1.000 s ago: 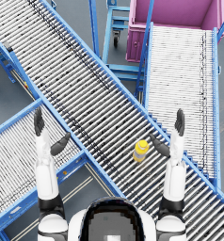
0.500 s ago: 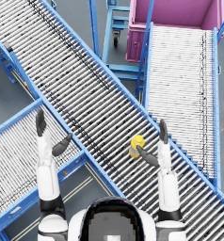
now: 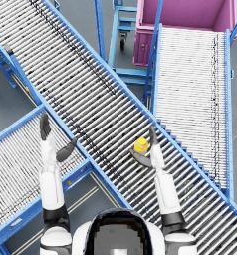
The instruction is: Pick up the oil and place it on the left assembly line, put the cola on the right, and keep Sprite still
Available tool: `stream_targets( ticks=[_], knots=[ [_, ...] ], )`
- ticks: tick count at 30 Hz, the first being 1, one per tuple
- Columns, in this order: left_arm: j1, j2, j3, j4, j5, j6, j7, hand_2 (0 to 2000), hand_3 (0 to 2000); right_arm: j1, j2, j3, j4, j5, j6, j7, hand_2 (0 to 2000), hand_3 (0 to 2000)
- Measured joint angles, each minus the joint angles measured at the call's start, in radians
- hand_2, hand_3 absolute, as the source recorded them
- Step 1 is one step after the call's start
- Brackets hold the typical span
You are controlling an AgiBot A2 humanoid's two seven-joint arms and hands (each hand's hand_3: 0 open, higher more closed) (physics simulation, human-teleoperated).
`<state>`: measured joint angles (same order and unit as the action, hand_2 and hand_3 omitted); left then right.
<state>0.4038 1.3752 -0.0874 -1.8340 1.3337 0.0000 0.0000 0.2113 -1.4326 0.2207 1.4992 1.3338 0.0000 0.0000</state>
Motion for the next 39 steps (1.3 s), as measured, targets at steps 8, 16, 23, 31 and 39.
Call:
stream_targets(
  ticks=[8, 16, 23, 31, 39],
  knots=[
    [0.002, 0.007, 0.009, 0.029, 0.000, 0.000, 0.000, 0, 0, 0.084, -0.043, 0.047, -0.235, 0.000, 0.000, 0.000, 0, 0],
    [0.001, 0.014, 0.009, 0.036, 0.000, 0.000, 0.000, 0, 0, 0.164, -0.073, 0.079, -0.374, 0.004, 0.038, -0.004, 2000, 980],
    [-0.003, 0.019, 0.011, 0.024, 0.000, 0.000, 0.000, 0, 0, 0.161, -0.063, 0.075, -0.290, 0.006, -0.027, -0.013, 2000, 2000],
    [-0.019, 0.026, 0.055, 0.010, 0.000, 0.000, 0.000, 0, 0, 0.233, -0.104, -0.011, 0.027, 0.001, 0.084, -0.002, 2000, 2000],
    [-0.055, 0.032, 0.218, 0.015, 0.133, 0.000, 0.000, 0, 0, 0.355, -0.028, 0.107, 0.175, 0.001, 0.158, -0.001, 2000, 2000]
  ],
)
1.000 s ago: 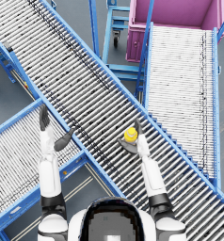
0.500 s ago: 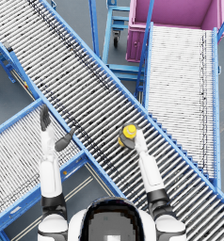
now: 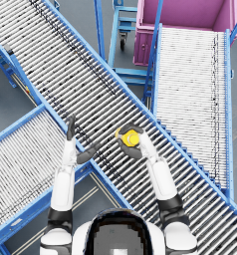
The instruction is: Pick up the oil and place it on the left assembly line, put the cola on the right, and keep Sprite still
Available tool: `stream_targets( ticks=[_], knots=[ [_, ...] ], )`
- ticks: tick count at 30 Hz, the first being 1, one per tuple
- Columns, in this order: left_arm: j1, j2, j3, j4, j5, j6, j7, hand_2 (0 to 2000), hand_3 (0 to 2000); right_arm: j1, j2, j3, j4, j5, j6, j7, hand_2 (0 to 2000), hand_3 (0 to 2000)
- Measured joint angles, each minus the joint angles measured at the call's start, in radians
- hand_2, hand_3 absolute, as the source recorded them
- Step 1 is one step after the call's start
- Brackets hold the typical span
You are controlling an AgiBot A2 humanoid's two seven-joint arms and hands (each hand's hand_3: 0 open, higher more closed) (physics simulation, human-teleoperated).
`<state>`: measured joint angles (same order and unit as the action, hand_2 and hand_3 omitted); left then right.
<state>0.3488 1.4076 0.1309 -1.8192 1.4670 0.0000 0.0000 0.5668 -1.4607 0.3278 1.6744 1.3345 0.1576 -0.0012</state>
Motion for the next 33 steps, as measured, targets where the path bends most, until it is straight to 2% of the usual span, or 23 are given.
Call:
stream_targets(
  ticks=[3, 6, 7, 9, 11, 16, 19, 26, 28, 29, 30, 31, 33],
  knots=[
    [0.016, 0.012, 0.033, 0.012, 0.122, 0.000, 0.000, 0, 0, 0.009, -0.015, 0.020, 0.025, 0.000, 0.047, -0.002, 2000, 2000],
    [0.027, 0.022, 0.082, 0.039, 0.173, 0.000, 0.000, 0, 0, 0.022, -0.034, 0.043, 0.037, 0.000, 0.065, 0.002, 2000, 2000],
    [0.028, 0.024, 0.099, 0.045, 0.182, 0.001, -0.002, 0, 0, 0.027, -0.038, 0.046, 0.034, 0.001, 0.062, 0.001, 2000, 2000],
    [0.022, 0.021, 0.136, 0.055, 0.192, 0.010, -0.005, 0, 0, 0.034, -0.040, 0.054, 0.029, 0.004, 0.012, -0.003, 2000, 2000],
    [0.005, 0.012, 0.176, 0.058, 0.196, 0.026, -0.013, 0, 0, 0.045, -0.045, 0.058, 0.024, 0.006, 0.020, -0.007, 2000, 2000],
    [-0.033, -0.004, 0.246, 0.063, 0.202, 0.007, -0.003, 0, 0, 0.069, -0.076, 0.086, 0.036, 0.001, 0.020, 0.005, 2000, 2000],
    [-0.035, 0.001, 0.251, 0.071, 0.203, 0.002, -0.001, 0, 0, 0.065, -0.083, 0.107, 0.049, 0.000, 0.022, 0.008, 2000, 2000],
    [-0.008, 0.033, 0.218, 0.087, 0.204, -0.024, 0.003, 0, 0, -0.009, -0.042, 0.189, 0.075, 0.001, 0.032, -0.002, 2000, 2000],
    [0.000, 0.042, 0.208, 0.089, 0.204, -0.046, 0.006, 0, 0, -0.018, -0.035, 0.198, 0.075, 0.002, 0.006, 0.001, 2000, 2000],
    [-0.001, 0.044, 0.205, 0.085, 0.204, -0.049, 0.007, 1361, 327, -0.020, -0.034, 0.200, 0.076, 0.002, -0.004, 0.003, 2000, 2000],
    [-0.004, 0.044, 0.206, 0.082, 0.204, -0.090, 0.005, 2000, 653, -0.021, -0.034, 0.198, 0.077, 0.003, -0.016, 0.004, 2000, 2000],
    [-0.006, 0.043, 0.206, 0.080, 0.204, -0.114, 0.003, 2000, 980, -0.022, -0.032, 0.197, 0.080, 0.003, -0.023, 0.006, 2000, 2000],
    [-0.007, 0.045, 0.206, 0.077, 0.205, -0.113, 0.003, 2000, 1633, -0.025, -0.035, 0.195, 0.082, 0.003, -0.042, 0.010, 2000, 2000]
  ],
)
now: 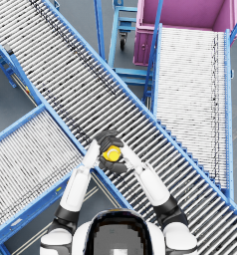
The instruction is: Pick up the oil and place it on the left assembly line, put the cola on the right, and keep Sprite still
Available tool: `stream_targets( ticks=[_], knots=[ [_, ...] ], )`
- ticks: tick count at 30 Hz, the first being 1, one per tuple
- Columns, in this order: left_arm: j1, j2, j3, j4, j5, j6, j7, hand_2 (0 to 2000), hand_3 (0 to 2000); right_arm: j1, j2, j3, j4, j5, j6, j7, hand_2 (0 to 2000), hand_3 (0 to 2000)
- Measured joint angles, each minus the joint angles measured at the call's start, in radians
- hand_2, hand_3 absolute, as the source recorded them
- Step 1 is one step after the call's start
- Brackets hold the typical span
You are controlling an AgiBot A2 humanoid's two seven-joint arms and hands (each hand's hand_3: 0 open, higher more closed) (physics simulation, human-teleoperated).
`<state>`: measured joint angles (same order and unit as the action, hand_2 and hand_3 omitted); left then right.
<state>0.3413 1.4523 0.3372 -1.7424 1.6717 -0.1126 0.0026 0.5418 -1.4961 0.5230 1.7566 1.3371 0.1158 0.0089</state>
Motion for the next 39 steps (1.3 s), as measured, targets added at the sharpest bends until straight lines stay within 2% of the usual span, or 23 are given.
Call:
stream_targets(
  ticks=[1, 2, 3, 7, 10, 15, 22, 28, 29, 30, 34, 37, 39],
  knots=[
    [-0.002, 0.001, 0.001, -0.003, 0.000, 0.006, -0.001, 2000, 1960, 0.000, -0.003, -0.002, 0.001, 0.000, -0.004, 0.000, 2000, 2000],
    [-0.003, 0.002, 0.002, -0.005, 0.000, 0.017, -0.002, 2000, 2000, -0.001, -0.006, -0.003, 0.002, -0.001, -0.008, -0.001, 639, 1673],
    [-0.005, 0.003, 0.002, -0.006, 0.000, 0.032, -0.003, 2000, 2000, 0.001, -0.011, -0.003, 0.001, -0.001, -0.040, -0.003, 0, 1347],
    [-0.011, 0.007, -0.014, -0.012, -0.001, 0.060, -0.003, 2000, 2000, -0.010, -0.014, -0.022, 0.017, -0.002, -0.096, -0.007, 0, 40],
    [-0.017, 0.010, -0.063, -0.021, -0.001, 0.068, -0.003, 2000, 2000, -0.044, 0.002, -0.070, 0.025, -0.003, -0.090, -0.006, 0, 0],
    [-0.033, 0.010, -0.264, 0.002, -0.001, 0.070, -0.005, 2000, 2000, -0.095, 0.026, -0.160, 0.045, -0.003, -0.111, -0.008, 0, 0],
    [-0.056, 0.007, -0.527, 0.090, -0.002, 0.069, -0.004, 2000, 2000, -0.087, 0.003, -0.161, 0.036, -0.003, -0.115, -0.009, 0, 0],
    [-0.078, 0.009, -0.693, 0.190, -0.002, 0.069, -0.004, 2000, 2000, -0.072, -0.021, -0.158, 0.030, -0.003, -0.116, -0.009, 0, 0],
    [-0.084, 0.011, -0.714, 0.197, -0.002, 0.069, -0.004, 639, 1673, -0.072, -0.024, -0.158, 0.029, -0.003, -0.116, -0.009, 0, 0],
    [-0.089, 0.012, -0.734, 0.199, -0.002, 0.082, -0.003, 0, 1347, -0.072, -0.026, -0.159, 0.028, -0.003, -0.116, -0.009, 0, 0],
    [-0.103, 0.018, -0.814, 0.206, -0.002, 0.103, -0.003, 0, 40, -0.070, -0.036, -0.170, 0.024, -0.003, -0.116, -0.009, 0, 0],
    [-0.098, 0.007, -0.896, 0.202, -0.002, 0.109, -0.003, 0, 0, -0.071, -0.042, -0.177, 0.022, -0.003, -0.116, -0.009, 0, 0],
    [-0.077, -0.022, -0.958, 0.216, -0.002, 0.111, -0.003, 0, 0, -0.072, -0.045, -0.181, 0.023, -0.003, -0.116, -0.009, 0, 0]
  ],
)
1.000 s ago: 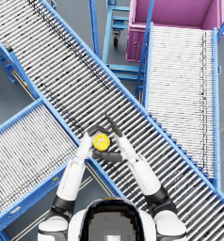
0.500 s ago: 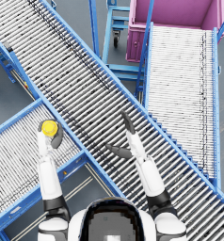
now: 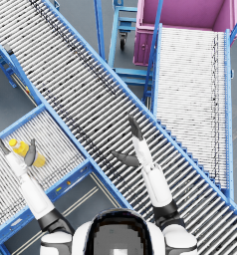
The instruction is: Pick up the oil and place it on the left assembly line, put the cola on the right, and keep Sprite still
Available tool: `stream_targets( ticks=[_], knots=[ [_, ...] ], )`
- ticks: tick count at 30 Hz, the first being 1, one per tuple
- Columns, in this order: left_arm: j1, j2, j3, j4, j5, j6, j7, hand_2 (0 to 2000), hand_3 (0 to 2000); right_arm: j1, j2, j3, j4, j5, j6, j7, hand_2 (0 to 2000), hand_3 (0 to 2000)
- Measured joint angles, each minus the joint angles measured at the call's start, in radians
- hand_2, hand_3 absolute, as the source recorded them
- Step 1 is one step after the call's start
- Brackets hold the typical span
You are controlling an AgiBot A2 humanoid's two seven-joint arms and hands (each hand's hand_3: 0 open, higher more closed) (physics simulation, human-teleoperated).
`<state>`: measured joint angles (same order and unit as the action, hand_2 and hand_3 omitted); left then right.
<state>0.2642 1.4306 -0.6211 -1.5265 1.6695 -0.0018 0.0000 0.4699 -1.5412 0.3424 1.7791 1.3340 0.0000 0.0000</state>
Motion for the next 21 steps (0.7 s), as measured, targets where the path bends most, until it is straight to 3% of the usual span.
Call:
stream_targets(
  ticks=[4, 7, 8, 12, 21],
  knots=[
    [0.067, -0.094, -0.100, 0.035, 0.000, 0.001, 0.000, 0, 0, 0.004, -0.010, -0.005, -0.002, 0.000, 0.000, 0.000, 0, 0],
    [0.097, -0.138, -0.136, 0.028, 0.000, 0.002, 0.000, 0, 0, 0.009, -0.019, -0.010, -0.002, 0.000, 0.000, 0.000, 0, 0],
    [0.106, -0.148, -0.143, 0.023, 0.000, 0.002, 0.000, 0, 0, 0.058, 0.066, 0.085, -0.001, -0.001, 0.000, 0.000, 0, 0],
    [0.115, -0.159, -0.121, -0.024, -0.001, 0.002, 0.000, 0, 0, 0.063, 0.069, 0.030, -0.011, 0.000, 0.000, 0.000, 0, 0],
    [0.095, -0.148, 0.082, -0.170, 0.000, 0.002, 0.000, 0, 0, 0.110, 0.037, -0.187, -0.066, 0.000, 0.000, 0.000, 0, 0]
  ],
)
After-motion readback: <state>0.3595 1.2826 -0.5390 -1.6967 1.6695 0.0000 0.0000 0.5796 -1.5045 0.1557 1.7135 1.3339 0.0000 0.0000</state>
